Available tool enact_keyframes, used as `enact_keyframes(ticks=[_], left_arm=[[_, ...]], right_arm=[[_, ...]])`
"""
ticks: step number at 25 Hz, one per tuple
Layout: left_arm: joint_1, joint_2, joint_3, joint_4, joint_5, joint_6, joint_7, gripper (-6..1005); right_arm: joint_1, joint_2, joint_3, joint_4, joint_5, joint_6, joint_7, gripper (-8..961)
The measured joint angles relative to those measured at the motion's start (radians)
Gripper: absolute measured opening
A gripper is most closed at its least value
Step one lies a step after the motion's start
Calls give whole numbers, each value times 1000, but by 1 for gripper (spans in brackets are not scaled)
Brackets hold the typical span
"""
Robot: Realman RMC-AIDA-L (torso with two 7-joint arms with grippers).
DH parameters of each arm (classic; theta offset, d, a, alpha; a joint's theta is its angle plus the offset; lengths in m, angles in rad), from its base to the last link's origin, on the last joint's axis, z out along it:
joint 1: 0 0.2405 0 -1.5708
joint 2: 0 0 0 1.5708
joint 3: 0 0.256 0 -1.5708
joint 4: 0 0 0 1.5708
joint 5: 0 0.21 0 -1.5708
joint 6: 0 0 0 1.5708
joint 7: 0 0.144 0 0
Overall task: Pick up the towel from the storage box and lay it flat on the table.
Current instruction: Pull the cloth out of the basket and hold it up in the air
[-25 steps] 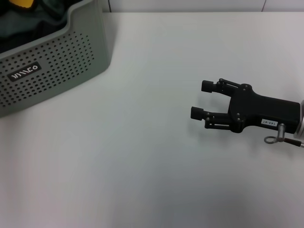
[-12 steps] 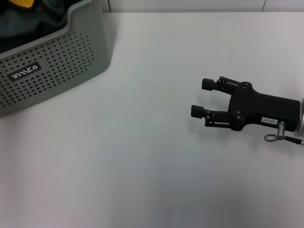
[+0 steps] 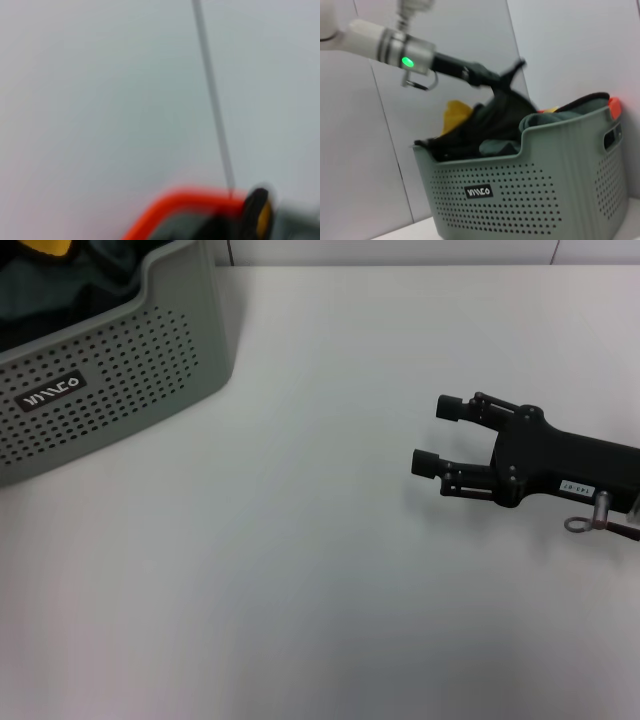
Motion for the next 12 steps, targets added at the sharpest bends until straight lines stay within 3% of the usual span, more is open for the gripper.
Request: enact_keyframes(ticks=[7,12], left_arm=[[98,-10,-65,185,-388,79,-42,29],[147,5,-181,209,-842,134,-59,29]], right_arm=[[2,-7,26,-8,0,-60,-27,875],[1,-9,54,-6,-1,-113,-65,875]])
